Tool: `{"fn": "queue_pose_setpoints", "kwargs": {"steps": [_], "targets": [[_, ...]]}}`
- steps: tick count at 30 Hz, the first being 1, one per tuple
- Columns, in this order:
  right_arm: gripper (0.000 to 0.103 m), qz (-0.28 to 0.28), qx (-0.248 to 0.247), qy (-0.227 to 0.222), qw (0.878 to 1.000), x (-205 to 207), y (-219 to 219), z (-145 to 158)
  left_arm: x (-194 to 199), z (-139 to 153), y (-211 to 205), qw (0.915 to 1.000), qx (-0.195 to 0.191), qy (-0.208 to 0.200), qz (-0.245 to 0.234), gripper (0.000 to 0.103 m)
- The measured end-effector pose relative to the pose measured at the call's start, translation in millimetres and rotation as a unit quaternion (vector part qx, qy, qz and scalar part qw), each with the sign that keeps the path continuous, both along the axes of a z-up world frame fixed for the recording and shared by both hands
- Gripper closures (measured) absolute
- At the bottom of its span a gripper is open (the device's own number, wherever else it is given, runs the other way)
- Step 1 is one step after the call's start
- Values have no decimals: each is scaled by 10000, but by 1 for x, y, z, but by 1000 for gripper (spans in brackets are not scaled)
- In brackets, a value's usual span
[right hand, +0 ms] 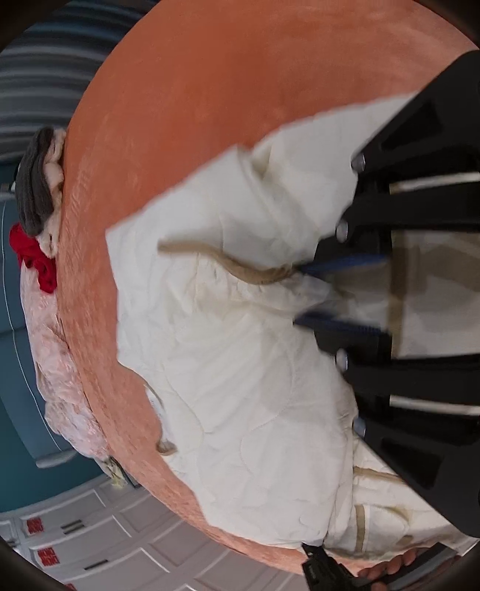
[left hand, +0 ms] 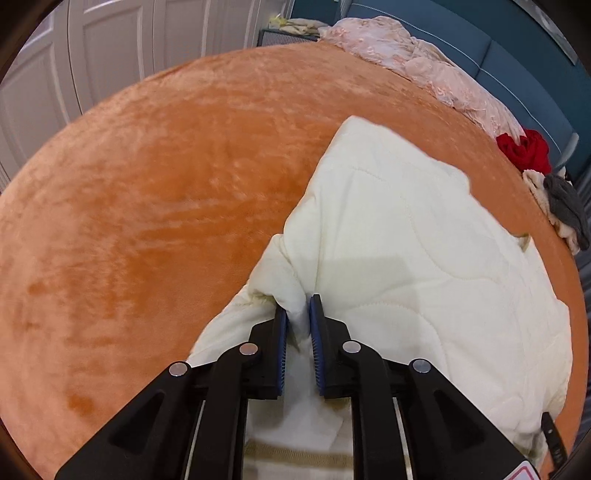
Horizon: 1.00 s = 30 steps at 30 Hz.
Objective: Fold large clothes
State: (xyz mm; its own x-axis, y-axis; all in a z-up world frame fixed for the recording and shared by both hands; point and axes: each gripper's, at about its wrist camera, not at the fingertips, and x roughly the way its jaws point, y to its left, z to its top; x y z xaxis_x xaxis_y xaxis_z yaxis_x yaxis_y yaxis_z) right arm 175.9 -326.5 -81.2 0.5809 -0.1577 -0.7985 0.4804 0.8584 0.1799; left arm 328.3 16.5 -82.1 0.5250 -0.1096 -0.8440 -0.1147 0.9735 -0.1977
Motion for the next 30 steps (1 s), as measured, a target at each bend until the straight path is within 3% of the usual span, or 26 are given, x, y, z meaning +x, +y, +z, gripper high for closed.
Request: {"fn": "queue_pose_setpoints", "kwargs": {"steps": [3,5,8,11,15,19,24,30], "targets": [[69,-222,-41,-258,9994,-28,-8,24,-18,23,6,9998,10,-95,-169,89],[69,-286,-41,-445,9986,-37,-12,39,-29,41,4,9990,230,-283,-255,89],[69,-54,-190,-634,9978,-22,-7,63,-34,72,-17,9952,456,-719,-483,89],[69,308,-270,-717,9966,10,7,73,-19,85,-50,9923,337,-859,-829,89],[70,742,-428,-465,9952,56,28,51,4,64,-96,9887,348,-723,-1264,89],[70,813,-362,-42,9960,75,31,12,16,17,-120,9874,558,-358,-1438,89],[71,832,-373,-137,9957,67,31,-20,5,-13,-122,9849,659,-614,-1480,89],[71,817,-674,-229,9941,66,41,-25,1,-23,-130,9810,868,-906,-1482,89]]}}
